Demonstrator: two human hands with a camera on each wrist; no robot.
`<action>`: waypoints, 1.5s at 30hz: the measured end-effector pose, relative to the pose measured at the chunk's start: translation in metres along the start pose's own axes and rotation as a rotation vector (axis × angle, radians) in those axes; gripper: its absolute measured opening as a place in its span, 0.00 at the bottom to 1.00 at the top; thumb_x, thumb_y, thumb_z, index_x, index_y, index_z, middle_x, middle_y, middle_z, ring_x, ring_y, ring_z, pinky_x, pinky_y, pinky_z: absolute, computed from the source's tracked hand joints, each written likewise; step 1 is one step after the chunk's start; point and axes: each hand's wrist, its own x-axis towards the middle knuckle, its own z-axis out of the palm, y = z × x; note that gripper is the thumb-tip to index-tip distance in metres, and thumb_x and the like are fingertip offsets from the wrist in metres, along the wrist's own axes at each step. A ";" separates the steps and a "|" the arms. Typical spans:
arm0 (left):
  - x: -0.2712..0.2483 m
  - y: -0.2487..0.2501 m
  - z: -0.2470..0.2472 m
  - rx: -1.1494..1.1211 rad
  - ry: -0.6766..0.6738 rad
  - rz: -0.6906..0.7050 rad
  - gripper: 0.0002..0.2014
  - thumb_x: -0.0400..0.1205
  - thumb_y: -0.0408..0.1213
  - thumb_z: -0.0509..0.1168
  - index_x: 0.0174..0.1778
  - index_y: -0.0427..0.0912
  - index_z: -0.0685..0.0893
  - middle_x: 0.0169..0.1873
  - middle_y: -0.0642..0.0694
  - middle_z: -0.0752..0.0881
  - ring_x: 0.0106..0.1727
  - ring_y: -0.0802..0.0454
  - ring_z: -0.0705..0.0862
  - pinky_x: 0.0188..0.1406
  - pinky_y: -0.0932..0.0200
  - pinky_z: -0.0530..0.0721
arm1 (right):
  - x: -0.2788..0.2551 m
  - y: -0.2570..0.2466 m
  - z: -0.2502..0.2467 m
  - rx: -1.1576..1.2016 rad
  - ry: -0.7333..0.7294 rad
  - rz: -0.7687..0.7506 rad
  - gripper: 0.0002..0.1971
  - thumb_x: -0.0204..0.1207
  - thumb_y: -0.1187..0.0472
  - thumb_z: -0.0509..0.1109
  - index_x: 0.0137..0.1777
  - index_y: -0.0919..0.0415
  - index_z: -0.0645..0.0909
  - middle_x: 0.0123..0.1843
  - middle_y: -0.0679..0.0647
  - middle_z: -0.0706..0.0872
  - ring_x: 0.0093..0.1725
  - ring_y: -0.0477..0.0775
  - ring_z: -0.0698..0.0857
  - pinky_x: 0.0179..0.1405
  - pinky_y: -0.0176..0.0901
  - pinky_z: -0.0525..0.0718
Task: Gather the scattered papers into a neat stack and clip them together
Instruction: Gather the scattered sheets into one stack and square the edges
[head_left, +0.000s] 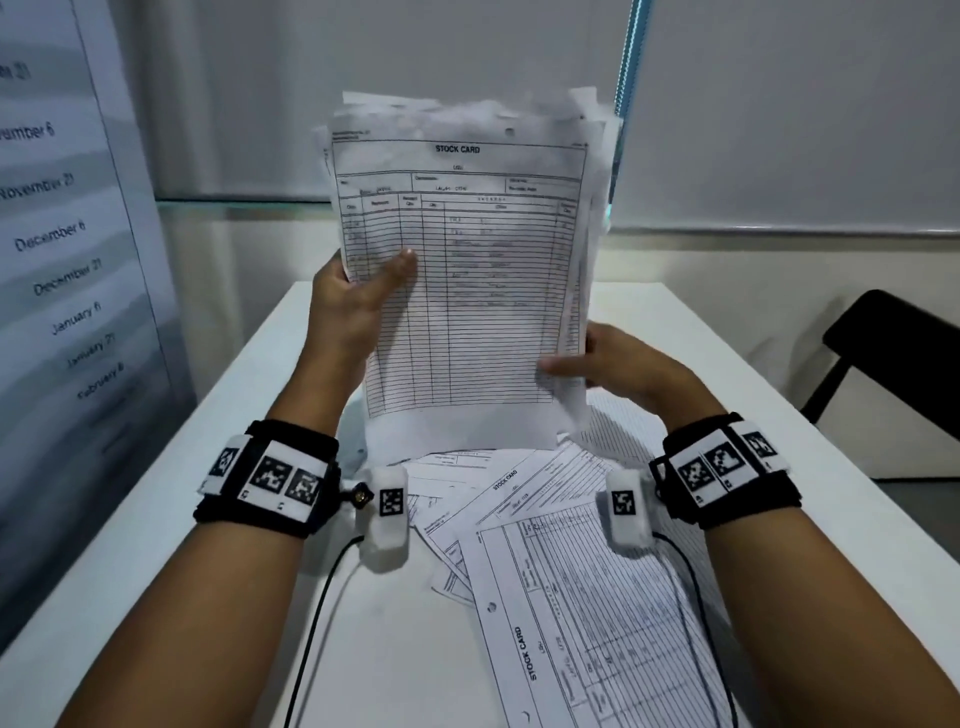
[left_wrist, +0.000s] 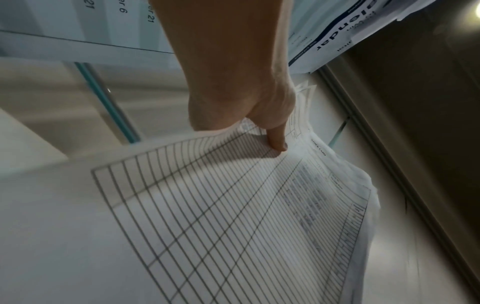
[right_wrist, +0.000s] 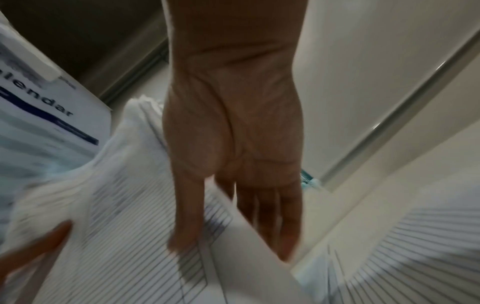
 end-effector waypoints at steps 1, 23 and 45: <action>0.001 0.000 -0.002 -0.018 0.009 0.007 0.21 0.80 0.35 0.77 0.68 0.34 0.85 0.56 0.45 0.94 0.59 0.47 0.92 0.63 0.50 0.90 | -0.001 0.007 -0.002 -0.114 -0.072 0.056 0.16 0.78 0.57 0.78 0.63 0.58 0.85 0.58 0.55 0.92 0.58 0.57 0.90 0.62 0.56 0.88; 0.018 0.034 -0.039 -0.320 0.164 -0.005 0.20 0.82 0.34 0.75 0.69 0.31 0.85 0.60 0.36 0.92 0.62 0.38 0.91 0.63 0.33 0.89 | -0.048 -0.035 0.015 0.002 0.260 -0.254 0.10 0.81 0.69 0.65 0.60 0.63 0.82 0.41 0.55 0.88 0.28 0.59 0.89 0.29 0.52 0.85; -0.013 0.084 -0.004 -0.085 -0.003 0.217 0.14 0.82 0.39 0.76 0.61 0.43 0.84 0.51 0.53 0.94 0.59 0.53 0.92 0.62 0.54 0.89 | -0.029 -0.103 0.017 0.324 0.492 -0.476 0.20 0.74 0.43 0.75 0.59 0.55 0.84 0.51 0.45 0.92 0.55 0.47 0.90 0.59 0.49 0.89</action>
